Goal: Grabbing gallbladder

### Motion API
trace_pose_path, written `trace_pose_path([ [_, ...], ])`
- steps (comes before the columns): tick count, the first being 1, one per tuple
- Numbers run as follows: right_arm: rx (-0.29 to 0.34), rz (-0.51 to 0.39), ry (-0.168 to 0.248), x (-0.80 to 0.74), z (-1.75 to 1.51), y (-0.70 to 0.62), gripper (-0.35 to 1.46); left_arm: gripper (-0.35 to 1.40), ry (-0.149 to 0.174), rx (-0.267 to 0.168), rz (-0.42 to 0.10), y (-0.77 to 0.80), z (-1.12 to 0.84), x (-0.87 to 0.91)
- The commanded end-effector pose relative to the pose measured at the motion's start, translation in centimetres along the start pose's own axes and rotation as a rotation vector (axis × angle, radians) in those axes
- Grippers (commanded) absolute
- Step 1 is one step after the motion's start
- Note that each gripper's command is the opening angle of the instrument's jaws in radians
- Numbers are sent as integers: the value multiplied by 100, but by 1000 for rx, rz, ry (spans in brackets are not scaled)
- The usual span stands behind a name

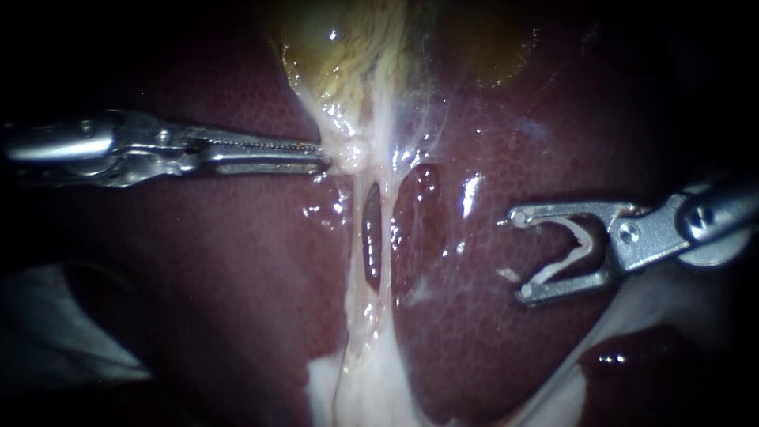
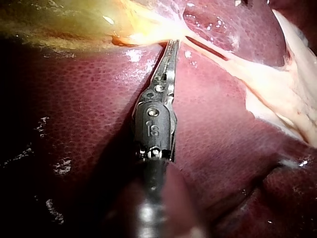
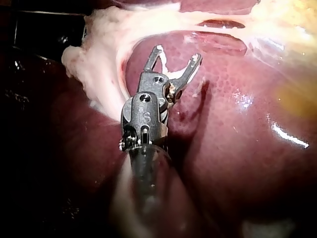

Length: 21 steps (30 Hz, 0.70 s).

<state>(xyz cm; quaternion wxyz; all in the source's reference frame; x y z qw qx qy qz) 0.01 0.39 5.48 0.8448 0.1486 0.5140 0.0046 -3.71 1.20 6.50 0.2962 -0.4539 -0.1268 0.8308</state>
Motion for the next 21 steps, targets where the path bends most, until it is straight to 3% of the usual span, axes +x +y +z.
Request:
trace_pose_path([
  [1, 0, 0, 0, 0, 0, 0, 50, -35, -8, -4, -9, 4, -2, 4],
  [7, 0, 0, 0, 0, 0, 0, 50, -35, -10, -23, -23, 11, -20, 22],
  [10, 0, 0, 0, 0, 0, 0, 50, -35, -14, -38, -29, 3, -37, 33],
  [15, 0, 0, 0, 0, -1, 0, 50, -35, 6, -10, -43, -19, -72, 49],
  [21, 0, 0, 0, 0, -1, 0, 50, -35, 14, 9, -54, -33, -90, 56],
])
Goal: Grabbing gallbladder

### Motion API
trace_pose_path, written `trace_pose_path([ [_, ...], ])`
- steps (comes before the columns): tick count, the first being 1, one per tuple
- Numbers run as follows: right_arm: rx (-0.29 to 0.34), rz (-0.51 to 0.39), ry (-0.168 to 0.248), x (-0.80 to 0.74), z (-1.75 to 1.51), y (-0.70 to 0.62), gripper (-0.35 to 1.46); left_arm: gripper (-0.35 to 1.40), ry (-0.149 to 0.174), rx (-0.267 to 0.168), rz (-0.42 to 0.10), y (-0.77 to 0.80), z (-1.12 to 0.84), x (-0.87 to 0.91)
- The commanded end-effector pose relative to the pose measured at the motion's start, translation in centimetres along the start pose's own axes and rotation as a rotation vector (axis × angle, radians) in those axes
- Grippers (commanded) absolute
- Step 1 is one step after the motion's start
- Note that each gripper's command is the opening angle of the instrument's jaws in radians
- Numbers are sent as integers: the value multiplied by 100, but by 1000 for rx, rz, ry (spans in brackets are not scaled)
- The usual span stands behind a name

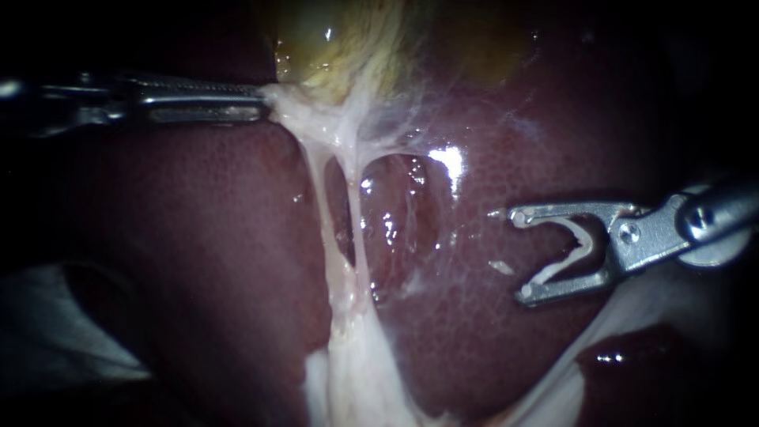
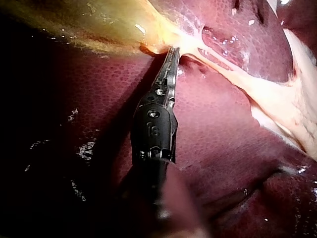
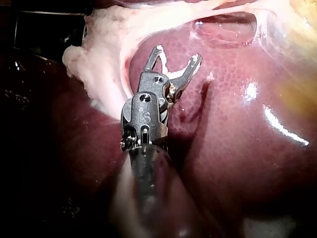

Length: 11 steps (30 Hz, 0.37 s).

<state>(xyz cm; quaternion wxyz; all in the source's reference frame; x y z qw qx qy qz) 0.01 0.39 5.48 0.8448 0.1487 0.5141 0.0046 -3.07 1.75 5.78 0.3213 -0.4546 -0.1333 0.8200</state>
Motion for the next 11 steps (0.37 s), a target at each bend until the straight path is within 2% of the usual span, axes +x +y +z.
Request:
trace_pose_path([
  [1, 0, 0, 0, 0, 0, 0, 50, -35, 1, 0, 0, 0, 0, 0],
  [11, 0, 0, 0, 0, 0, 0, 50, -35, 1, 1, 0, 1, 1, -1],
])
